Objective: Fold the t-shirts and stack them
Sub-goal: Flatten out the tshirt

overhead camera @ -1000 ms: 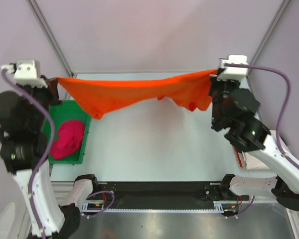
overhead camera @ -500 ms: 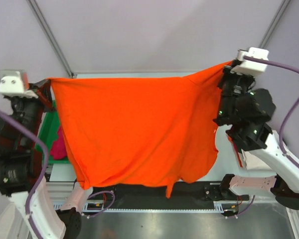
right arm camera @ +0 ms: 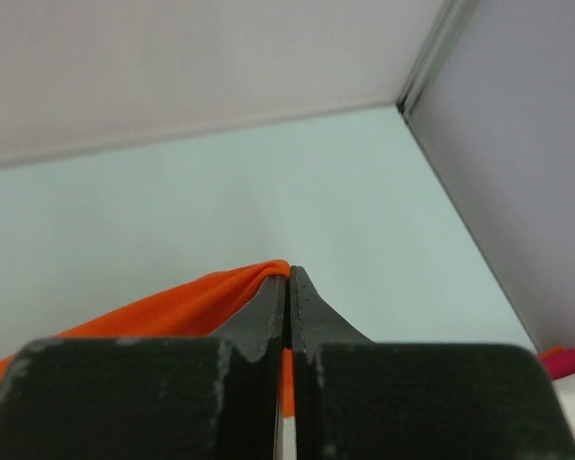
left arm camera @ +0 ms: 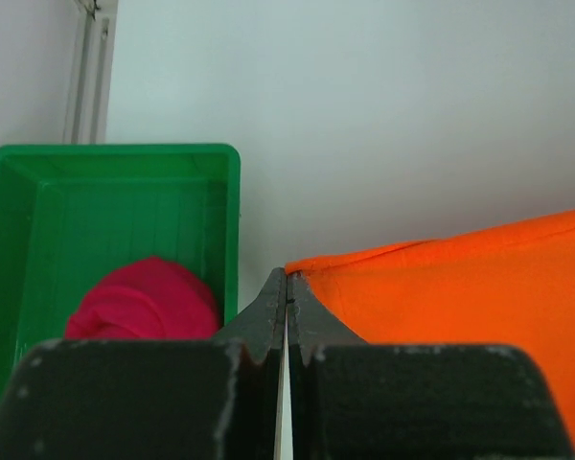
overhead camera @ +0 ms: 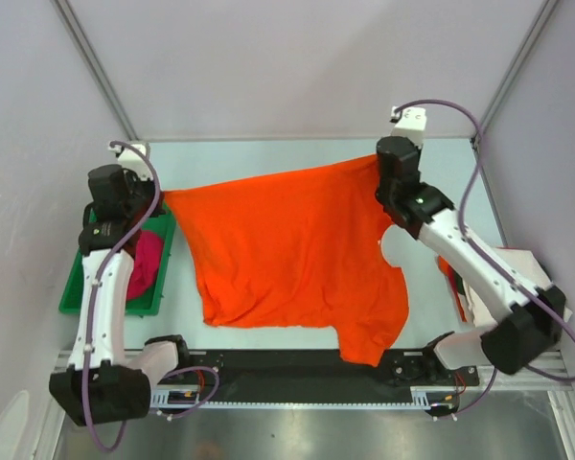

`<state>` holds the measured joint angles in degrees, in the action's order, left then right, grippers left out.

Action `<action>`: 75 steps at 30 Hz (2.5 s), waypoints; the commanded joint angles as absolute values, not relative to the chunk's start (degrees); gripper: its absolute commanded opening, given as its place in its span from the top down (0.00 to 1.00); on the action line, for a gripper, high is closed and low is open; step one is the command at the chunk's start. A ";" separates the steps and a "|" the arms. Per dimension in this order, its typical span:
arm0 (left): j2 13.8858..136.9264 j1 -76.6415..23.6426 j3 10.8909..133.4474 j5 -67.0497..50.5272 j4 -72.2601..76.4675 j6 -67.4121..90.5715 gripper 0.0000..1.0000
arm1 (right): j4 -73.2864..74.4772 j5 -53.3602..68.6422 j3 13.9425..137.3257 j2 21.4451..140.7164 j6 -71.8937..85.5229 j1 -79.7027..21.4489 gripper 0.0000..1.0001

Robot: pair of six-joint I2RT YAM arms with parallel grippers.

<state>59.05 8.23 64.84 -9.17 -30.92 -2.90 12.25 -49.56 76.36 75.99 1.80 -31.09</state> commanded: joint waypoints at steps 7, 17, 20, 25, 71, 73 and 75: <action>72.22 6.86 62.39 -2.99 -13.28 -6.50 1.00 | 6.50 -43.51 77.42 93.58 9.32 -25.84 1.00; 87.51 3.61 68.46 0.43 -8.35 -8.26 1.00 | 4.83 -40.70 87.87 110.37 8.09 -23.64 1.00; 92.44 3.34 71.45 2.63 -7.91 -8.17 1.00 | 5.36 -39.91 92.87 116.25 7.91 -23.12 1.00; 99.31 2.81 78.04 3.78 -7.56 -7.91 1.00 | 7.03 -38.15 101.23 124.09 8.00 -22.15 1.00; 81.05 0.53 63.75 -3.68 -15.03 -5.62 0.00 | 19.07 -36.91 83.28 103.65 24.69 -32.60 0.00; 79.11 0.53 61.27 -5.26 -15.47 -6.15 0.00 | 20.47 -39.01 79.47 101.87 27.14 -36.10 0.01; 75.96 0.53 58.98 -5.10 -16.78 -5.98 0.01 | 21.36 -41.22 74.65 99.24 27.86 -38.75 0.02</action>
<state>79.77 0.86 62.94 -1.91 -14.44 -6.02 16.73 -36.16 82.48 101.56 21.69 -35.35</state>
